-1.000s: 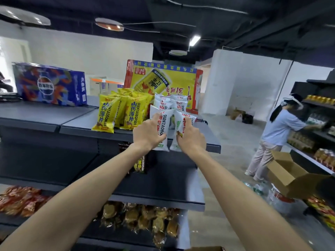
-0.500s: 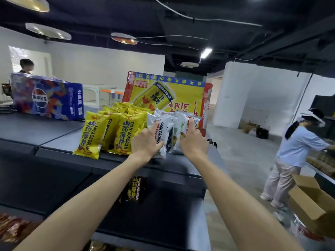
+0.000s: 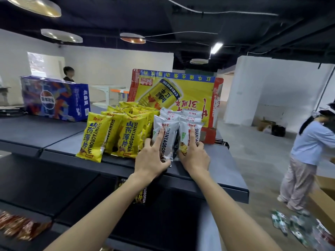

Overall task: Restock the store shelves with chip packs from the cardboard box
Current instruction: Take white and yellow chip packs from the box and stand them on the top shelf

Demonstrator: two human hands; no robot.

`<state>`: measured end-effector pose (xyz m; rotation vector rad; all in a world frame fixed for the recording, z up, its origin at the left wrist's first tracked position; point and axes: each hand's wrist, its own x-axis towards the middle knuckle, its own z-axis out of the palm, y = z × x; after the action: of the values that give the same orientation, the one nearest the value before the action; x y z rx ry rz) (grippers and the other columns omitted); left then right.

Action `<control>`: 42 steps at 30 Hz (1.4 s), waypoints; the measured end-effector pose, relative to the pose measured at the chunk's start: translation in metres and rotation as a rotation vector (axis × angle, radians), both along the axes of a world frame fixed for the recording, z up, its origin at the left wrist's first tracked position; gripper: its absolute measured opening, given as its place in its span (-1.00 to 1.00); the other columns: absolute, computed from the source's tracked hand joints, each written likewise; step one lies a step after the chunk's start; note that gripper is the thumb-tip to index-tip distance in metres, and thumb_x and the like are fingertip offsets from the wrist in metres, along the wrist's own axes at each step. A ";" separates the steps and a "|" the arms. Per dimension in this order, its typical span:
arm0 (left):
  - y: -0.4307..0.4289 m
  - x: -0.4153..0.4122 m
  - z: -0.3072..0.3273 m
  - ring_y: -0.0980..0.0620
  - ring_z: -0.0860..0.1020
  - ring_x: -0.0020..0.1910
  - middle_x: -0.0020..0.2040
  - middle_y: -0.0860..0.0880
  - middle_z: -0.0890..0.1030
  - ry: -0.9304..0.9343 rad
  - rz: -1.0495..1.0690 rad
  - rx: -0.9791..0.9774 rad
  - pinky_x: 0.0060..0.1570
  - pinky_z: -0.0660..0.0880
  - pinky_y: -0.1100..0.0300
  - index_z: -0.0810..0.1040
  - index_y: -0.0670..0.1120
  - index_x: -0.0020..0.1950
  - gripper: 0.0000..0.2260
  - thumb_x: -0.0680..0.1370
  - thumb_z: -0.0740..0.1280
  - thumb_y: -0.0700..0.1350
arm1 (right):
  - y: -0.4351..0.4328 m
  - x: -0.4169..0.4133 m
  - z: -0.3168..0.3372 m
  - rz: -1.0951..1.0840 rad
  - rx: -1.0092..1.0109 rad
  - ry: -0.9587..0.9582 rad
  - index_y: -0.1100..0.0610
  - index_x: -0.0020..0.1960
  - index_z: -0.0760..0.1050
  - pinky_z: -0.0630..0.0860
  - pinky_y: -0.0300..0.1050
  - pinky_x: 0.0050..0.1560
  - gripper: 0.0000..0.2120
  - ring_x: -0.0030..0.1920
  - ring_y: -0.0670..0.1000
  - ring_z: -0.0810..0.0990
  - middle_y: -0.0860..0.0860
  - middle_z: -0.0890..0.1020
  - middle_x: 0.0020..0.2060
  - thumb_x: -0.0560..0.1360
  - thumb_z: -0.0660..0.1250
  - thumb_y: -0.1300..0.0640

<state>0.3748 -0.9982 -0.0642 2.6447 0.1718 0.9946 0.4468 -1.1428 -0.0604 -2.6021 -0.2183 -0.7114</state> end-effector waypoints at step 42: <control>-0.035 -0.130 0.028 -0.18 0.60 -0.01 0.02 -0.10 0.62 0.163 -0.249 0.190 -0.20 0.45 0.07 0.28 0.04 0.42 -0.47 0.47 0.34 -0.02 | -0.116 -0.195 0.047 -0.141 -0.211 0.191 0.08 0.38 0.35 0.44 -0.02 0.03 -0.51 0.21 0.19 0.49 0.14 0.53 0.21 0.47 0.32 0.07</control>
<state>0.2446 -1.0336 -0.0357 2.8294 -0.2233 0.7472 0.2521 -1.2590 -0.0132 -2.8896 -0.0534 -0.5039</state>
